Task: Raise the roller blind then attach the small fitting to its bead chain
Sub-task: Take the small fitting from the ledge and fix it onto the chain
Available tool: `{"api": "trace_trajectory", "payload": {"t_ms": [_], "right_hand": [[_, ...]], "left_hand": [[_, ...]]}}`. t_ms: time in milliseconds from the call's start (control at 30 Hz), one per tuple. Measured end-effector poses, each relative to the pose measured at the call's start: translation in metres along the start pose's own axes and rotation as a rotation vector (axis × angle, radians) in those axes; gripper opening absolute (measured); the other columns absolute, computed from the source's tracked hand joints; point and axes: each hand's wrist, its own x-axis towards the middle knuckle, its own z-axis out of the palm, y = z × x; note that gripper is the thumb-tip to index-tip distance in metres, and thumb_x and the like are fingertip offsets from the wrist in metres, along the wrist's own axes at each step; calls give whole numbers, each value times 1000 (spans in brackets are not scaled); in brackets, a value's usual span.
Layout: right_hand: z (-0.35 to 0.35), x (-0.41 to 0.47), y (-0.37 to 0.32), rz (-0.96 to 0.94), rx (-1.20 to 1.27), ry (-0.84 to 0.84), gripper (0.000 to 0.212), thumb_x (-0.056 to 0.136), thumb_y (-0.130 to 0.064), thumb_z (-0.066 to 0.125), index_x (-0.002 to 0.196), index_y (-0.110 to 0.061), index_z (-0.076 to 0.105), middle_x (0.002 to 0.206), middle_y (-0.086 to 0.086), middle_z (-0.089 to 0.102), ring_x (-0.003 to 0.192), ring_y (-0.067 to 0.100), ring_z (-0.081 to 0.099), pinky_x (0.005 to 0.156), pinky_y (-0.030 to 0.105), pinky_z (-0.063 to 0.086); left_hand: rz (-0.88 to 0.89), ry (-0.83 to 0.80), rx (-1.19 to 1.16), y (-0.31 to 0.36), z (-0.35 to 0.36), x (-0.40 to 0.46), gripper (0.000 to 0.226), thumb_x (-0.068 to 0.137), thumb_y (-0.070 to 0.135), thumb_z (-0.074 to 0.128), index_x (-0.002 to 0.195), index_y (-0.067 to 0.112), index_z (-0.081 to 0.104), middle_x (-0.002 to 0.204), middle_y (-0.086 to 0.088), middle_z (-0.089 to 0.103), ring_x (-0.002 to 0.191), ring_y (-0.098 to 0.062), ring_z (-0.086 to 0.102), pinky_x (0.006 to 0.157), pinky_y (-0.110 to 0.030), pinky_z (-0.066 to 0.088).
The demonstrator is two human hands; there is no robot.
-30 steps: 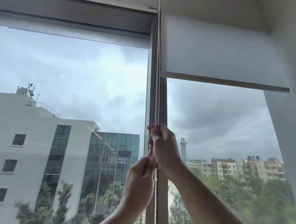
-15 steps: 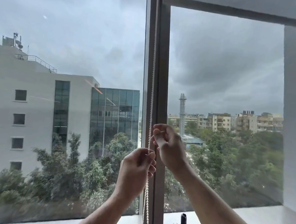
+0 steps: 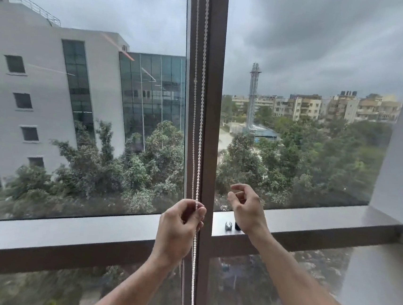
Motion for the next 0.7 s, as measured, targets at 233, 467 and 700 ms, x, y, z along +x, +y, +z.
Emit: {"api": "trace_trajectory", "payload": {"t_ms": [233,467,700], "right_hand": [[3,-1,89,276,-102,57,15,94,-20,63,108,-15,63,99,7,70,95,27,65,87,40,54],[26,19,133,375,-169,52,41,89,-20,70,124,-3,55,114,18,65,108,35,61,98,44,47],[35,37,157,375,-275,-51,51,88,-27,73,130,-5,54,127,18,59,120,35,54,105,43,41]], "left_hand": [[-198,-17,-69,-45,22,-34,3,86,28,74,83,28,76,67,3,72,62,-11,63,68,-40,55],[-332,31,-141,-73,31,-51,15,76,41,73,87,35,80,76,6,78,73,-7,69,73,-28,55],[-370,20,-101,-90,37,-60,11,79,39,72,86,37,80,75,6,77,72,-8,67,74,-32,58]]}}
